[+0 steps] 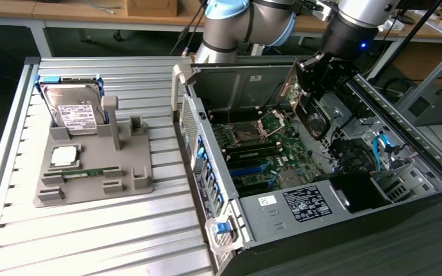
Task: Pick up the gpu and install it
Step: 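Insert the gpu into the slot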
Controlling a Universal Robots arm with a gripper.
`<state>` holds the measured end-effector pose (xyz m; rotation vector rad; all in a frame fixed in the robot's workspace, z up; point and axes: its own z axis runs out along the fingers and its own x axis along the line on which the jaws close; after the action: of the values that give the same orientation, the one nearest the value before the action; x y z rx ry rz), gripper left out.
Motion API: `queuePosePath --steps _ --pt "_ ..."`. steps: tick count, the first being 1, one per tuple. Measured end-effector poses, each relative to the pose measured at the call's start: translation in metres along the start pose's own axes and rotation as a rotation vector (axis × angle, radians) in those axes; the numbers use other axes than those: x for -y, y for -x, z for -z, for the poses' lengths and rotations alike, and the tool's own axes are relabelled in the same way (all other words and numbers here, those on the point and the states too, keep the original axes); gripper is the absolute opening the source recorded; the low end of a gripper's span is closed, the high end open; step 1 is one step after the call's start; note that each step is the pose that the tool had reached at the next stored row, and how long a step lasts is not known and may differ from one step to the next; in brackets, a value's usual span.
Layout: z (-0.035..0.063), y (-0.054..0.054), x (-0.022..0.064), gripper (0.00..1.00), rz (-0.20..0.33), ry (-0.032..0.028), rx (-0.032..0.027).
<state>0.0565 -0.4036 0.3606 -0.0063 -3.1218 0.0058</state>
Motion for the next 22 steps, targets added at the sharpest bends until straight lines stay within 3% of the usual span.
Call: queuePosePath --steps 10,22 --pt "0.0000 0.0000 0.0000 0.27 0.004 -0.0001 0.0000" --pt "0.0000 0.0000 0.0000 0.27 0.143 -0.0028 0.0006"
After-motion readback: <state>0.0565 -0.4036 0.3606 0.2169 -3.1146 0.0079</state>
